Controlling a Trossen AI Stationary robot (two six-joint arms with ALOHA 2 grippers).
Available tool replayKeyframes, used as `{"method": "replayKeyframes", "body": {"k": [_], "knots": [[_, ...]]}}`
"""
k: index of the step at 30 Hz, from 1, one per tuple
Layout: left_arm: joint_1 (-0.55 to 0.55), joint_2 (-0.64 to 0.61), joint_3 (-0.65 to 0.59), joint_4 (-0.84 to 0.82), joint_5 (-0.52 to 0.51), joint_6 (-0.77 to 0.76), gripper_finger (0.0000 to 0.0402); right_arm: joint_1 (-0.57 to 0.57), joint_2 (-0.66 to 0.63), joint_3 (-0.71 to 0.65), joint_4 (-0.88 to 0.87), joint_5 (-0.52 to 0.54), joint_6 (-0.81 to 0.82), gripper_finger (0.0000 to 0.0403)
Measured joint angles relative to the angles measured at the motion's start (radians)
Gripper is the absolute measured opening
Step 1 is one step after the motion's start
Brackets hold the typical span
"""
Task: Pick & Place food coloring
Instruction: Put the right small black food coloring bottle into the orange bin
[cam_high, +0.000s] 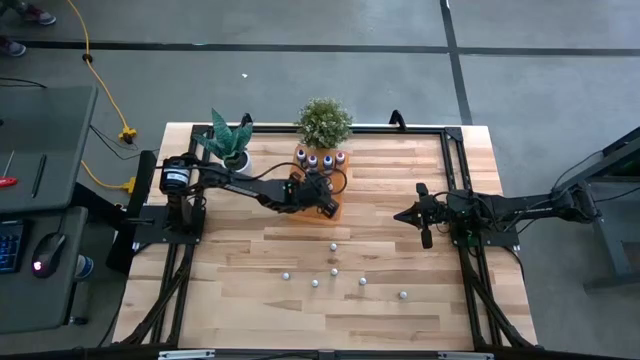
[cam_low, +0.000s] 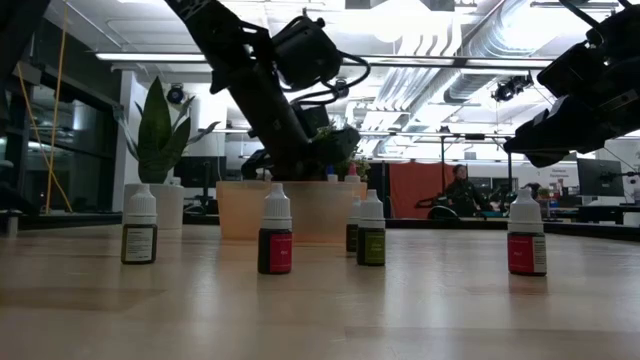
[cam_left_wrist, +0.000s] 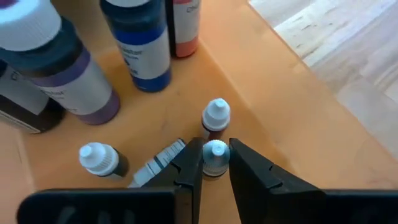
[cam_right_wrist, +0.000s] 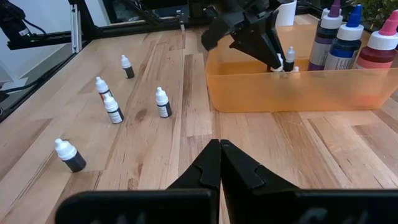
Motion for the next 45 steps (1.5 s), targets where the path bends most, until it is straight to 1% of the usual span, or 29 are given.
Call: {"method": "replayKeyframes", "body": {"k": [3,7,14,19,28,31,37,41,45], "knots": [[0.004,0.011,-0.001,0.009,0.002,0.001,0.0064,0.000,0.000,0.000,0.000,0.000,0.000,0.0000],[0.011,0.012,-0.002,0.015,0.036,0.001,0.0065,0.000,0.000,0.000,0.001,0.000,0.000,0.0000],[0.011,0.024,-0.001,0.022,0.040,0.007,0.0066,0.000,0.000,0.000,0.001,0.000,0.000,0.0000],[0.011,0.024,-0.001,0.025,0.057,0.069,0.0067,0.000,0.000,0.000,0.001,0.000,0.000,0.0000],[0.011,0.024,-0.001,0.059,0.096,0.127,0.0068,0.000,0.000,0.000,0.001,0.000,0.000,0.0000],[0.011,0.024,-0.001,0.062,0.096,0.132,0.0080,0.000,0.000,0.000,0.001,0.000,0.000,0.0000],[0.011,0.024,-0.001,0.064,0.093,0.132,0.0124,0.000,0.000,0.000,0.001,0.000,0.000,0.0000],[0.011,0.023,-0.001,0.061,0.056,0.134,0.0145,0.000,0.000,0.000,0.001,0.000,0.000,0.0000],[0.011,0.011,0.005,0.050,0.036,0.193,0.0158,0.000,0.000,0.000,0.001,0.000,0.000,0.0000]]}}
